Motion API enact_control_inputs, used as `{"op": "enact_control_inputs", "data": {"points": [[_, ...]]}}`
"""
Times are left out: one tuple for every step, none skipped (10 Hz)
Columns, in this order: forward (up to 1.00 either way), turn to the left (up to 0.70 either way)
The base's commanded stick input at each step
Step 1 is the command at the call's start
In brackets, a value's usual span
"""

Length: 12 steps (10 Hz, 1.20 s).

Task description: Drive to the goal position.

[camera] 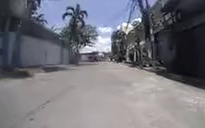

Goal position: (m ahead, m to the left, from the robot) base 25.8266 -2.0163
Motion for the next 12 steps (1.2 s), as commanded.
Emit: {"op": "enact_control_inputs", "data": {"points": [[0.85, 0.0], [0.85, 0.0], [0.85, 0.0], [0.85, 0.0], [0.85, 0.0], [0.85, 0.0], [0.85, 0.0], [0.85, 0.0], [0.85, 0.0], [0.85, 0.0], [0.85, 0.0], [0.85, 0.0]]}}
